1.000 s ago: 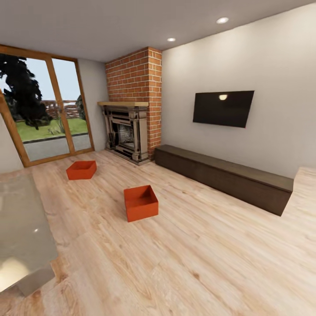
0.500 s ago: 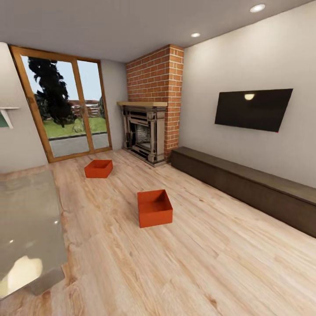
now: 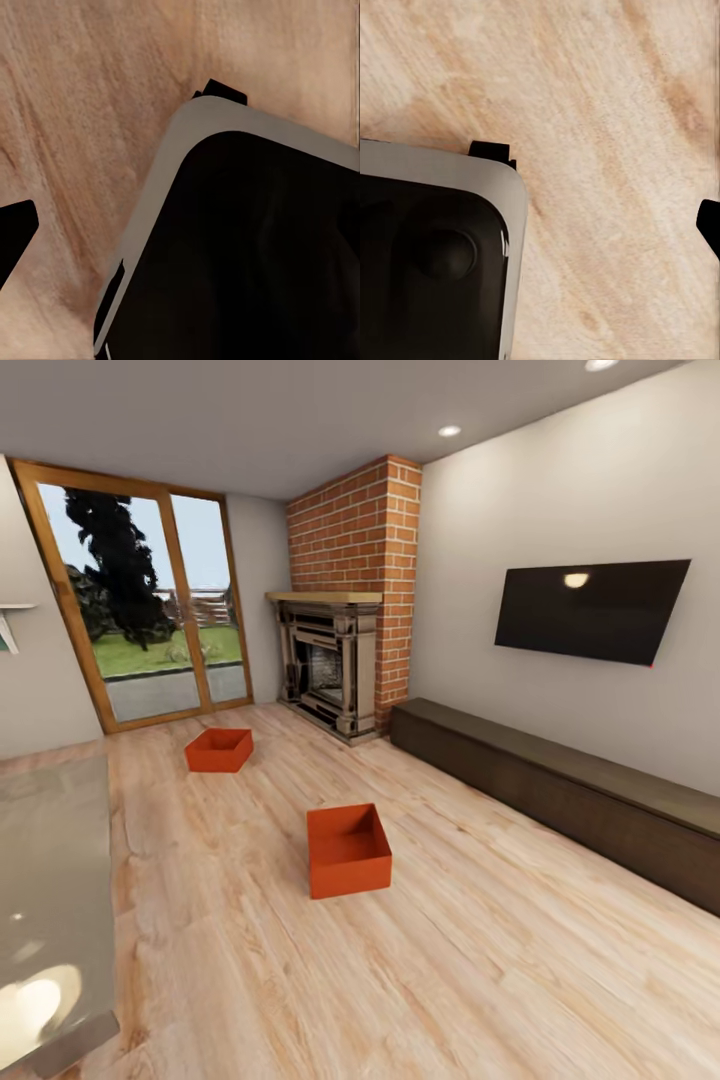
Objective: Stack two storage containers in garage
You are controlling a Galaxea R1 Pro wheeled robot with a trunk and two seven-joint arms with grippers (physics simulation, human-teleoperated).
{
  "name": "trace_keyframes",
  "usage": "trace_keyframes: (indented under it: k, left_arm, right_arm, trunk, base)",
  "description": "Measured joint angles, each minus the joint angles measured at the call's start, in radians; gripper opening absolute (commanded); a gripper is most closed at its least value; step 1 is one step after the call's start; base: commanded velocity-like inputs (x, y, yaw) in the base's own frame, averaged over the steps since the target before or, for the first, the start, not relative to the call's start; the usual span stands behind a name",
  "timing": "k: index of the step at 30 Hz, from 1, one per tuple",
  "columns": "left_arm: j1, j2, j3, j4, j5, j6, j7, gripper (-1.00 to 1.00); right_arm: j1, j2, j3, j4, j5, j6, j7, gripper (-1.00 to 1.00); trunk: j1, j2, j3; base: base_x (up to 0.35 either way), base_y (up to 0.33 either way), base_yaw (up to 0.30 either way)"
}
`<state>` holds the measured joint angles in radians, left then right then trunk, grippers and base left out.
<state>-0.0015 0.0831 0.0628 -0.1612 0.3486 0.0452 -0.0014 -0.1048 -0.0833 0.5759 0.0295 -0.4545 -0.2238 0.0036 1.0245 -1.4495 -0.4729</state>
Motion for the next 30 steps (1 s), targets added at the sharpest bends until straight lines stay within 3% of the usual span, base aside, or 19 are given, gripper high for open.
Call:
trace_keyframes:
  k: [9,18,30]
  left_arm:
    - [0.0,0.0,0.001,0.0,0.003,0.001,0.0,1.0]
    - [0.0,0.0,0.002,0.0,0.002,-0.001,0.0,1.0]
    - [0.0,0.0,-0.001,0.0,-0.001,-0.001,0.0,1.0]
  right_arm:
    - [0.0,0.004,0.001,0.0,0.001,0.001,-0.01,1.0]
    - [0.0,0.004,0.0,0.0,0.001,0.0,-0.013,1.0]
    - [0.0,0.0,0.002,0.0,0.002,0.0,-0.005,1.0]
  trunk:
    - [0.0,0.0,0.0]
    - [0.0,0.0,0.0]
    - [0.0,0.0,0.0]
  base:
    - [0.321,-0.11,0.009]
    - [0.321,-0.013,0.176]
    - [0.321,-0.11,0.013]
